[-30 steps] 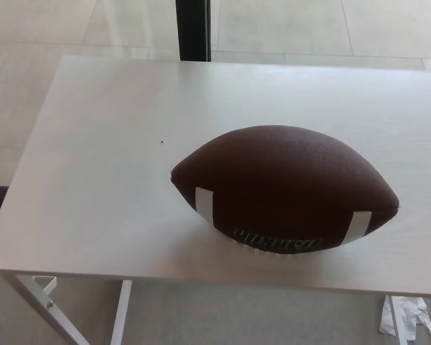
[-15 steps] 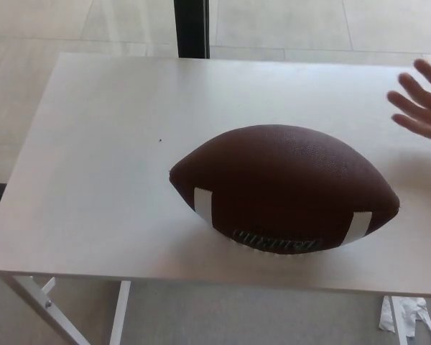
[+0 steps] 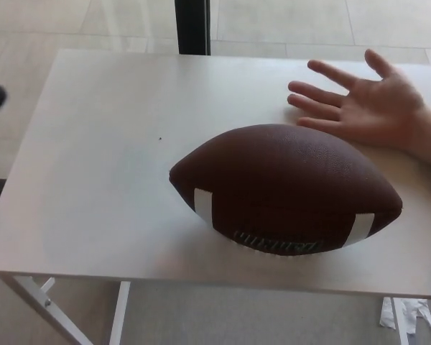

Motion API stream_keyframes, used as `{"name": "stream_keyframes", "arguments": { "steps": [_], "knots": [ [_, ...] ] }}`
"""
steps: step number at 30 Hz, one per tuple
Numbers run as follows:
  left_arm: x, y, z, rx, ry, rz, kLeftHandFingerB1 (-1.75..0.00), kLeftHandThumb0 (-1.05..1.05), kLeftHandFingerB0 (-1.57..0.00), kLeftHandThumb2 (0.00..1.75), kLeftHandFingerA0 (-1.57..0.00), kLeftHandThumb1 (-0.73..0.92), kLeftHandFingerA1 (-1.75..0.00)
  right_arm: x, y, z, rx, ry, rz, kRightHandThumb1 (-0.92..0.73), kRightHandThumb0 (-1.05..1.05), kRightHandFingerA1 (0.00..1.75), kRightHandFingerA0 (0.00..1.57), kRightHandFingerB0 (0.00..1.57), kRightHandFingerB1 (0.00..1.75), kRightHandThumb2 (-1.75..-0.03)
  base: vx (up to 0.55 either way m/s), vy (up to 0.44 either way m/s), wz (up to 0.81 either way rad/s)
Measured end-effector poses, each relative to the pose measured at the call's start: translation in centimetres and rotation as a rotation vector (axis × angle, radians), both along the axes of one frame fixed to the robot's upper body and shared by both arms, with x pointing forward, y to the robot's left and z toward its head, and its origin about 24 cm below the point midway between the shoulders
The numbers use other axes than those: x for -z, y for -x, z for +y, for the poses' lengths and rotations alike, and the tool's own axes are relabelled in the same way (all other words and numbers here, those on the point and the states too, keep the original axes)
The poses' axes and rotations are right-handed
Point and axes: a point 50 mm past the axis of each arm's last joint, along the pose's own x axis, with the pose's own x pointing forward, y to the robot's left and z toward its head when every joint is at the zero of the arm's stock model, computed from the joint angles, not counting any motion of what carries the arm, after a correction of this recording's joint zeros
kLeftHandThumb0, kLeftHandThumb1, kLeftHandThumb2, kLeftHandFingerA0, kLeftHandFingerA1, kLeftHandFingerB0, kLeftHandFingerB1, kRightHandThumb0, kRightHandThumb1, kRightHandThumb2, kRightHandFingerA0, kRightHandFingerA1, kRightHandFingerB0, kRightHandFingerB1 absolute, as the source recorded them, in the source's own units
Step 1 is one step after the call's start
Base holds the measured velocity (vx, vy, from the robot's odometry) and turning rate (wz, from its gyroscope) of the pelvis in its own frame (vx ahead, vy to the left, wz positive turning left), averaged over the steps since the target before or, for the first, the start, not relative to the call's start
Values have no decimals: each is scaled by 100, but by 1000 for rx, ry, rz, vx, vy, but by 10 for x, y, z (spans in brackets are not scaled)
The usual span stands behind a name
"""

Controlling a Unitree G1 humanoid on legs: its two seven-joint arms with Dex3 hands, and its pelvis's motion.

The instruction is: The robot uses both its hands to grab the left and right ends of a football kept in the middle of the desk infront of it, lifts it up and places it in the palm of a person

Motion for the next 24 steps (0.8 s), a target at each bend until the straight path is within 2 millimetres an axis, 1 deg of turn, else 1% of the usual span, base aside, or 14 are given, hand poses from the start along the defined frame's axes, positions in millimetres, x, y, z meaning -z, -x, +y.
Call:
{"name": "stream_keyframes", "arguments": {
  "steps": [1, 2, 3, 4, 6, 7, 8, 9, 15, 16, 17, 18, 22, 24],
  "knots": [
    [5, -2, -14, 37, 11, 19, -46, -85, -25, 82, -38, 91, -62, 6, -3, 13, -26, -29, 18, -78, -93, 51, 28, 27, 43, -118, 0, 0, 0],
    [9, -3, -23, 62, 16, 38, -46, -85, -25, 82, -38, 91, -62, 11, -3, 21, -42, -48, 36, -78, -93, 51, 28, 27, 43, -118, 0, 0, 0],
    [14, -4, -33, 86, 21, 61, -47, -85, -28, 82, -40, 92, -63, 17, -4, 30, -56, -62, 64, -92, -90, 41, 35, 35, 31, -68, 0, 0, 0],
    [19, -4, -41, 105, 20, 89, -46, -83, -27, 83, -39, 92, -61, 25, -3, 38, -63, -76, 100, -92, -90, 43, 36, 36, 32, -71, 0, 0, 0],
    [26, -3, -49, 119, 11, 124, -46, -84, -26, 86, -36, 92, -60, 33, 0, 44, -63, -79, 146, -81, -95, 48, 39, 33, 37, -86, 0, 0, 0],
    [29, -2, -51, 122, 4, 142, -47, -86, -27, 85, -39, 91, -63, 37, 2, 45, -57, -77, 168, -74, -83, 57, 42, 32, 47, -112, 0, 0, 0],
    [32, -2, -53, 124, 0, 154, -47, -86, -27, 85, -39, 91, -63, 40, 3, 46, -53, -75, 184, -74, -83, 57, 42, 32, 47, -112, 0, 0, 0],
    [35, -2, -55, 126, -3, 167, -47, -86, -27, 85, -39, 91, -64, 43, 3, 47, -50, -74, 201, -92, -86, 48, 45, 36, 33, -74, 0, 0, 0],
    [49, 2, -62, 135, -20, 226, -47, -85, -28, 83, -37, 92, -62, 62, 8, 51, -38, -65, 296, -92, -89, 48, 47, 39, 34, -75, 0, 0, 0],
    [50, 3, -63, 135, -24, 233, -47, -85, -28, 83, -38, 92, -62, 65, 9, 52, -37, -62, 309, -77, -89, 59, 44, 35, 48, -116, 0, 0, 0],
    [51, 3, -63, 137, -29, 237, -46, -86, -28, 83, -38, 92, -62, 67, 10, 52, -37, -60, 320, -75, -85, 58, 41, 32, 47, -116, 0, 0, 0],
    [52, 4, -63, 137, -33, 240, -47, -87, -29, 83, -39, 92, -63, 69, 10, 52, -36, -58, 324, -92, -91, 52, 48, 41, 34, -74, 0, 0, 0],
    [55, 5, -62, 139, -55, 254, -45, -89, -28, 84, -37, 92, -60, 70, 11, 51, -30, -45, 323, -92, -89, 50, 51, 38, 34, -74, 0, 0, 0],
    [58, 5, -62, 141, -63, 270, -41, -94, -19, 87, -33, 92, -59, 70, 11, 52, -30, -38, 323, -92, -88, 49, 48, 41, 35, -75, 0, 0, 0]
  ]
}}
